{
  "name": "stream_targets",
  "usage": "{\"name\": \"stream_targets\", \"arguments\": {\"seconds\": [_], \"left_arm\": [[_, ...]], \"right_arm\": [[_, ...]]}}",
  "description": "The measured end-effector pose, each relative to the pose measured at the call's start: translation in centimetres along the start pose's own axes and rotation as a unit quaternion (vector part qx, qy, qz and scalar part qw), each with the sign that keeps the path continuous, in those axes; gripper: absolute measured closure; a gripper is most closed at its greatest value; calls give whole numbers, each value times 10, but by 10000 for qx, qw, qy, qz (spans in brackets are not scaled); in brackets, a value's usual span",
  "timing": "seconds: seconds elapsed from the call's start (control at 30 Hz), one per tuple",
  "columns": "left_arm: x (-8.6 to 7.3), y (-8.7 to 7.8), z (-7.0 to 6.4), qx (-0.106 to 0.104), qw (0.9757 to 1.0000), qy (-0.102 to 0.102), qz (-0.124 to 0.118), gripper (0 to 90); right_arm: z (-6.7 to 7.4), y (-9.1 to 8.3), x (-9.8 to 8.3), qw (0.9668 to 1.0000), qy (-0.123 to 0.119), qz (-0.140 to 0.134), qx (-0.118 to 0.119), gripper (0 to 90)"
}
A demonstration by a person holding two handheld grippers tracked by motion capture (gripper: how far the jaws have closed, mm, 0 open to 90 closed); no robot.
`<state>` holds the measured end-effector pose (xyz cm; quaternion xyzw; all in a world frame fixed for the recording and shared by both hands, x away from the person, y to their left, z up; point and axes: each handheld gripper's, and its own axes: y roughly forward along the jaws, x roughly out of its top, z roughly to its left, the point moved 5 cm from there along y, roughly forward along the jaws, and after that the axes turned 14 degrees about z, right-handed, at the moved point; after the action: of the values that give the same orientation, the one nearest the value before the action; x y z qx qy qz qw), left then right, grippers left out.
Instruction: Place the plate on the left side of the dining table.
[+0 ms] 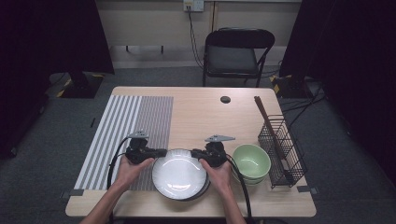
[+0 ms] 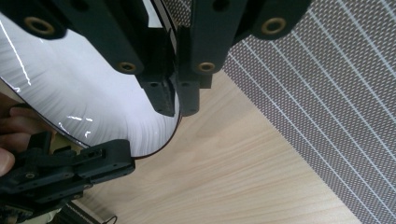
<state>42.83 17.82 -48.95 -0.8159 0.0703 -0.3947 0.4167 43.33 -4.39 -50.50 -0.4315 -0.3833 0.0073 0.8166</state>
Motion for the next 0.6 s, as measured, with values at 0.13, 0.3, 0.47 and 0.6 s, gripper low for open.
{"name": "stream_targets", "arguments": {"seconds": [0.13,0.3,0.47,0.6], "left_arm": [[-11,-3,-4,43,9999,-29,158,744],[-9,-2,-3,109,9999,-27,127,819],[-3,-2,-1,198,9998,-40,46,848],[-2,-2,0,180,9998,-43,-14,853]], "right_arm": [[0,0,0,10000,-15,20,24,822],[0,0,0,10000,15,9,11,823],[0,-2,1,10000,40,-58,-30,831],[0,-3,3,9999,28,-106,-82,833]]}}
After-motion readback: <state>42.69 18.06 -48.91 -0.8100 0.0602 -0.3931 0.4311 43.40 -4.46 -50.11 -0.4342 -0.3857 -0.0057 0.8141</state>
